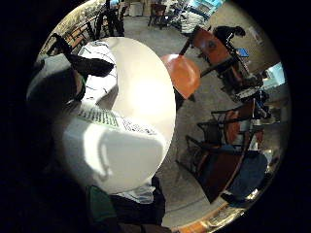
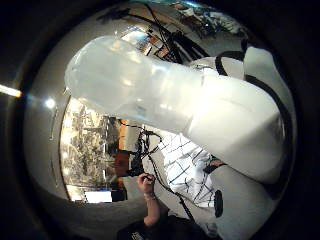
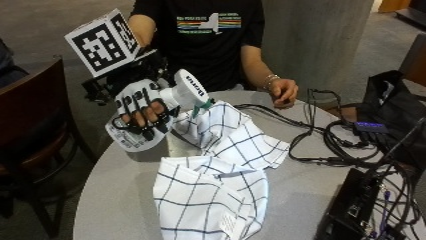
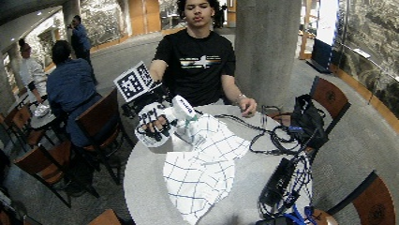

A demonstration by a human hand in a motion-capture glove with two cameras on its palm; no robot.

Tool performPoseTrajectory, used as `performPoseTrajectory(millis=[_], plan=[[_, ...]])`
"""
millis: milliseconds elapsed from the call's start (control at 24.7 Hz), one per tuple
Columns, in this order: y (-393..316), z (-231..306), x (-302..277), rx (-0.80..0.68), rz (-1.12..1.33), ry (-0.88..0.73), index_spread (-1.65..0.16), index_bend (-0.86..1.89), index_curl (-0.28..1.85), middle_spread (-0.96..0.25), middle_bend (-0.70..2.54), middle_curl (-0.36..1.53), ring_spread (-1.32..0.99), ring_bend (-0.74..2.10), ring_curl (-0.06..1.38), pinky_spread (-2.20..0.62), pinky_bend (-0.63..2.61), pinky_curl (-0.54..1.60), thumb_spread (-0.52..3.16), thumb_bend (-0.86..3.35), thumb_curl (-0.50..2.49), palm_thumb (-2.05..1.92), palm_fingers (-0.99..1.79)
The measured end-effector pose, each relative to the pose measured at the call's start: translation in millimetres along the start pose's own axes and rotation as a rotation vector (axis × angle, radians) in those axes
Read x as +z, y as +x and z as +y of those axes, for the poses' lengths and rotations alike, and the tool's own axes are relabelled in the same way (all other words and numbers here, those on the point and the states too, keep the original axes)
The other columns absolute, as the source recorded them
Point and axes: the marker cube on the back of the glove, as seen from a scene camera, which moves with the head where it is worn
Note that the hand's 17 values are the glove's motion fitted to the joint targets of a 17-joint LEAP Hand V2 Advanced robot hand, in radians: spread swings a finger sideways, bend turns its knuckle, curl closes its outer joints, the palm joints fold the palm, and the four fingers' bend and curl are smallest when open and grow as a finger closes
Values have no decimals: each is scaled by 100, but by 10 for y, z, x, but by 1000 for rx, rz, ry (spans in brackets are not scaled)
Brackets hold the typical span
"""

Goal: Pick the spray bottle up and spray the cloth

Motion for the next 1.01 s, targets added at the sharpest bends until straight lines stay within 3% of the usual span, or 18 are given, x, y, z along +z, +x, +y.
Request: performPoseTrajectory(millis=[1014], plan=[[139, -28, -4, -26, 141, -51, -17, 23, 57, -12, 22, 46, -13, 34, 40, -11, 33, 38, 26, -3, 74, 102, 123]])
